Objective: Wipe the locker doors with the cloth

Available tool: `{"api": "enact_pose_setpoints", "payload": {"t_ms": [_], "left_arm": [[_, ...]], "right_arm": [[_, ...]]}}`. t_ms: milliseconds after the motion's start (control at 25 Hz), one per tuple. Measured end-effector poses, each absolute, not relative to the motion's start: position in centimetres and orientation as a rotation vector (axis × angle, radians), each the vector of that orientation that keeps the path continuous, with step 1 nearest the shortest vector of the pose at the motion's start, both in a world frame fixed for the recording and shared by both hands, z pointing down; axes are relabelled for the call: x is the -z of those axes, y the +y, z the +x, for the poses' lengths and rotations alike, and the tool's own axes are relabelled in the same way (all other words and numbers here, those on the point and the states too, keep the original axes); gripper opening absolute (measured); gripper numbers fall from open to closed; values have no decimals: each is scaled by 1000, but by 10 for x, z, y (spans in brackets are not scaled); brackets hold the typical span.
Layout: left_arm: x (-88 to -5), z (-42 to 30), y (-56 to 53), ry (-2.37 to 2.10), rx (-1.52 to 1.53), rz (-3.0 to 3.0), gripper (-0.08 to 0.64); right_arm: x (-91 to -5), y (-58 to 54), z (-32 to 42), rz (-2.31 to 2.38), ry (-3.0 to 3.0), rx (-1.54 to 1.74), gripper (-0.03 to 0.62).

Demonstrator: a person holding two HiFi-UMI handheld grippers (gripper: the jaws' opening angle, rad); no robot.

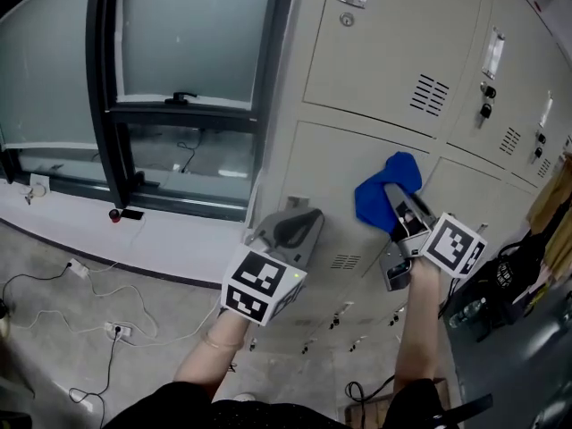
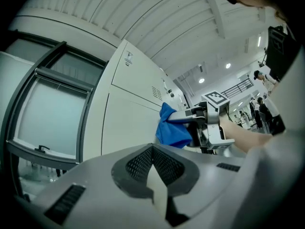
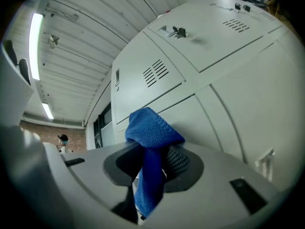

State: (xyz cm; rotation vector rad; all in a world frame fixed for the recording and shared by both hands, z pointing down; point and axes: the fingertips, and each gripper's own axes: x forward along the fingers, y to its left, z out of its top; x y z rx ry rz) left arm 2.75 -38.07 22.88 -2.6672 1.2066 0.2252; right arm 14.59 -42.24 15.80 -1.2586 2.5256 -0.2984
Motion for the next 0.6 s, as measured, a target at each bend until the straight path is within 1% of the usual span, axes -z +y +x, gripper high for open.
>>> {"api": "enact_pose_setpoints", "payload": {"t_ms": [200,600], "left_arm": [[-244,6,-374,1273,-182,-2654,6],[-263,-50,-372,1443,-160,-2606,6]], "right_arm": [[-180,-417,85,-1084,2644,346,101],[-221,-418,-3,-898,2818,438,101]]}}
